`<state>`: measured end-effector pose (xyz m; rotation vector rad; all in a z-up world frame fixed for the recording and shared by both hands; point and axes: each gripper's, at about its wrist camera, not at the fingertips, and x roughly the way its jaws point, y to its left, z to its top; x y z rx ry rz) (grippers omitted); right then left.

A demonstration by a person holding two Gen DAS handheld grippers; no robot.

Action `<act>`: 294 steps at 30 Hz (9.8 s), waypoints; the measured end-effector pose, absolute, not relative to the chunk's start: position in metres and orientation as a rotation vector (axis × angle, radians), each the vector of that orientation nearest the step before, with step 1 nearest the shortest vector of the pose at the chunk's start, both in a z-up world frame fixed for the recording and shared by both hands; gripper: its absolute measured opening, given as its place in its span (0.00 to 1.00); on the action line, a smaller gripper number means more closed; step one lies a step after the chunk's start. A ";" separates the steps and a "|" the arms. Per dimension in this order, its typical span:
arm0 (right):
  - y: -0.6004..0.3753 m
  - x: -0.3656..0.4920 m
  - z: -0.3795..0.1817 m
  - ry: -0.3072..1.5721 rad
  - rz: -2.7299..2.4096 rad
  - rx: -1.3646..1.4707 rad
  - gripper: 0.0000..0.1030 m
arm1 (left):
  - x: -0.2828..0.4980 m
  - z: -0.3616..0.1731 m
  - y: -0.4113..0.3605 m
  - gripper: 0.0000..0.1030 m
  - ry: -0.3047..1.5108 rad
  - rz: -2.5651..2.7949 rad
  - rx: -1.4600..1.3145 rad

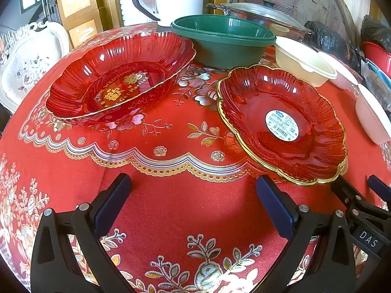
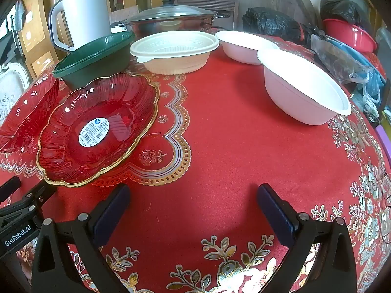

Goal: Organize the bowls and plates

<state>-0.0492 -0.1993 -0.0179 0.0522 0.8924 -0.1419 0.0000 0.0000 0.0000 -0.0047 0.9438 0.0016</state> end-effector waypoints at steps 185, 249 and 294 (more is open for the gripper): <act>0.035 -0.073 0.020 0.960 0.622 -0.109 0.30 | -0.080 0.041 0.261 0.22 0.922 0.172 -0.242; -0.193 -0.052 0.043 0.914 0.227 0.240 0.60 | -0.030 0.087 0.044 0.58 0.846 -0.152 -0.078; -0.212 0.023 -0.002 0.960 0.302 0.182 0.11 | 0.049 0.017 -0.020 0.29 1.019 -0.146 -0.012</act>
